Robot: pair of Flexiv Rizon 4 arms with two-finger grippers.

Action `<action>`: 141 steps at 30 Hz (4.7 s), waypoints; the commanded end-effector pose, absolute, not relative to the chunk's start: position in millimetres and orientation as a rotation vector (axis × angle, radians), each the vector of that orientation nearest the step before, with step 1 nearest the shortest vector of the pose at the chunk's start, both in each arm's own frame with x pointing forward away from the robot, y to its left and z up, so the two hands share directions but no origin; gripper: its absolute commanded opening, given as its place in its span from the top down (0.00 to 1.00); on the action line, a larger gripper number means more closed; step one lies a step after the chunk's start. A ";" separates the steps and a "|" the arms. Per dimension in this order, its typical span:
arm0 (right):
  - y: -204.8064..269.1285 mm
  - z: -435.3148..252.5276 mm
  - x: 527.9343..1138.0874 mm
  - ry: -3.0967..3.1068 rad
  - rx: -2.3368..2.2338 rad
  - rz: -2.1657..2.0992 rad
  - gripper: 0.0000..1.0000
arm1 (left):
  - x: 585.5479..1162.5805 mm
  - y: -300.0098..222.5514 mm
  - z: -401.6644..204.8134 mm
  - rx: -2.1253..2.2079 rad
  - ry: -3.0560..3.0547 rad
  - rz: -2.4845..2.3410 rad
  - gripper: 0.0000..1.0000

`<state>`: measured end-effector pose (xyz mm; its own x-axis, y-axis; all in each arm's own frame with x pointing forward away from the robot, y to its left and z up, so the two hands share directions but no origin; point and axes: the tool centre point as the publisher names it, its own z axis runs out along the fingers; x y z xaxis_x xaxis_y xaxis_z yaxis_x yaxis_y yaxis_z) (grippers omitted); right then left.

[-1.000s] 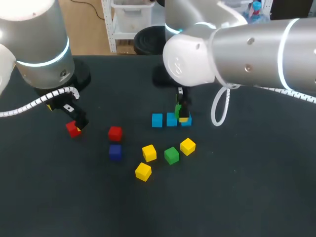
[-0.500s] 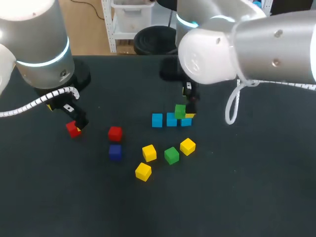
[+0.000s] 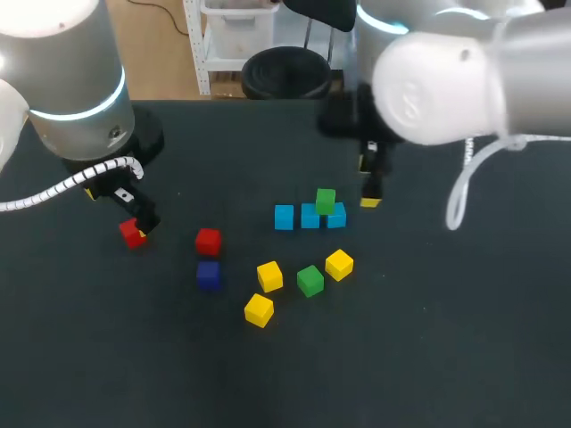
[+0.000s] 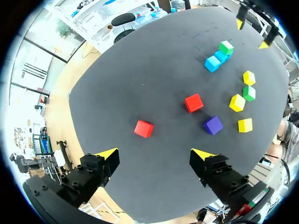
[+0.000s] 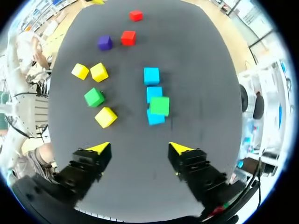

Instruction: Place the blue cubes, place green cubes on the blue cubes, place the yellow cubes on the green cubes, then place the red cubes on the yellow cubes, and place purple cube on the red cubes.

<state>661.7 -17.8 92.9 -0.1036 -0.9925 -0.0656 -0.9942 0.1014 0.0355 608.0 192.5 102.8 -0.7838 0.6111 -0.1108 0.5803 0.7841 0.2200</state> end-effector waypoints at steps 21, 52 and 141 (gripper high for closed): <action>-28.4 88.7 634.0 2.179 -2.170 0.134 0.00 | 608.0 192.1 102.7 0.942 2.799 0.263 0.00; -78.1 101.5 658.2 2.469 -1.793 0.054 0.00 | 608.0 192.1 102.7 0.942 2.799 0.263 0.00; -237.1 112.4 643.5 2.669 -1.482 0.194 0.00 | 537.2 -70.2 66.3 1.492 2.801 0.139 0.00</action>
